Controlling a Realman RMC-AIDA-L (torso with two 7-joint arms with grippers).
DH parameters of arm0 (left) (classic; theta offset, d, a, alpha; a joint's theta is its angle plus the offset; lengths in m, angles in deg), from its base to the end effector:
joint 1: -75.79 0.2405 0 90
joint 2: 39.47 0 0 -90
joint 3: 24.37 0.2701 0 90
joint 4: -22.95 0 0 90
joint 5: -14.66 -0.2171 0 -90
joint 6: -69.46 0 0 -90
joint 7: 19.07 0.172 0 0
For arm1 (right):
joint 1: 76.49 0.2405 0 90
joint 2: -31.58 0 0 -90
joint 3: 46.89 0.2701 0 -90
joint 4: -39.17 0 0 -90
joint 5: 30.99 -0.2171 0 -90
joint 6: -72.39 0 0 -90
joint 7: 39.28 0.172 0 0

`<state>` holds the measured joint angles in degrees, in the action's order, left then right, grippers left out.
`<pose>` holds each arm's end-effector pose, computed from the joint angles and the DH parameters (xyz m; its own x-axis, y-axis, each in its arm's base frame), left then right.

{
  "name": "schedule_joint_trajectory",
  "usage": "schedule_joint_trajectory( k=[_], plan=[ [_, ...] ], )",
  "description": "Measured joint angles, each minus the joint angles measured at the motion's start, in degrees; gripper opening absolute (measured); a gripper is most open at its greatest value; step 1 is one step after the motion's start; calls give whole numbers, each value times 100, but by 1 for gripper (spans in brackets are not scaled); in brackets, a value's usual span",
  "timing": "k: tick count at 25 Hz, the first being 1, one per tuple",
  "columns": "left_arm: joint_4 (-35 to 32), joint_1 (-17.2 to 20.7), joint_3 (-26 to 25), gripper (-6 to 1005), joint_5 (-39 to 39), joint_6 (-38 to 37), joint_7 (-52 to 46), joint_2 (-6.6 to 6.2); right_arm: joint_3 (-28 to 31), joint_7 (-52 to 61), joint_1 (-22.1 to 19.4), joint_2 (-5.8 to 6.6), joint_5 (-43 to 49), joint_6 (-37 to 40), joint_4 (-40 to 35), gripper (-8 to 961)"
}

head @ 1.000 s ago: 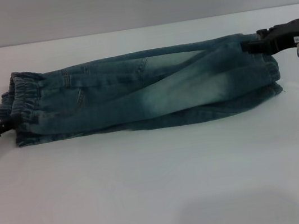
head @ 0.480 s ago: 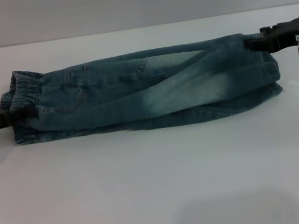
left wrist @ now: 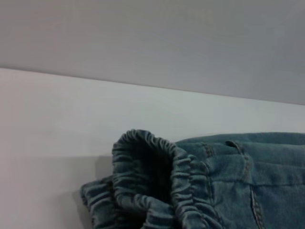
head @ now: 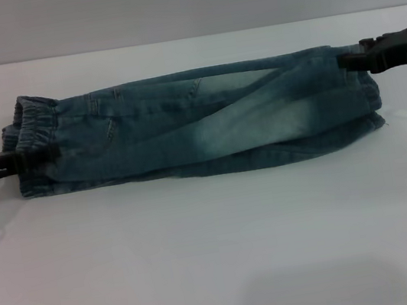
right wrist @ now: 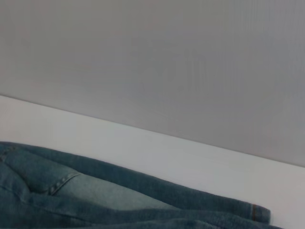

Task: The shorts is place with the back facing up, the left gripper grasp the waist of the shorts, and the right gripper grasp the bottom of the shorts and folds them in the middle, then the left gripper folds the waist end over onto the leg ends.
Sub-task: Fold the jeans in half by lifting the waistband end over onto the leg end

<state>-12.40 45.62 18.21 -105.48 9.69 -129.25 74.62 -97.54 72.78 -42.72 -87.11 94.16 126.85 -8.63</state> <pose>-0.3553 0.4059 0.0093 0.4867 0.6993 0.5235 0.8706 -0.3387 -0.3570 0.2882 0.4482 0.0028 0.7072 -0.5606 -0.4308 -0.7027 -0.4906 -0.5153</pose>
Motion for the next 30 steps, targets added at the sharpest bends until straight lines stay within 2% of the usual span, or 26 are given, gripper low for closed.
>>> schedule_joint_trajectory(
  k=[5, 10, 15, 21, 25, 30],
  plan=[
    [-220, 95, -43, 638, 5, 5, 5, 84, 16, -12, -3, 3, 0, -6, -1, 534],
    [-789, 302, -6, 415, 7, -1, 59, 282, -8, -17, -28, 5, 0, -104, 7, 533],
    [-863, 309, 49, 179, -16, 12, 234, 316, -21, -17, -34, 2, 0, -127, 25, 534],
    [-904, 297, 56, 55, 7, -33, 324, 339, -25, -17, -36, -2, 0, -147, 105, 534],
    [-928, 211, 61, 57, 71, -158, 327, 349, -48, -44, 9, -8, -74, -296, 277, 534],
    [-961, -137, 186, 59, 252, -290, 375, 367, -454, -854, 188, -13, -1173, -864, 987, 534]
  ],
)
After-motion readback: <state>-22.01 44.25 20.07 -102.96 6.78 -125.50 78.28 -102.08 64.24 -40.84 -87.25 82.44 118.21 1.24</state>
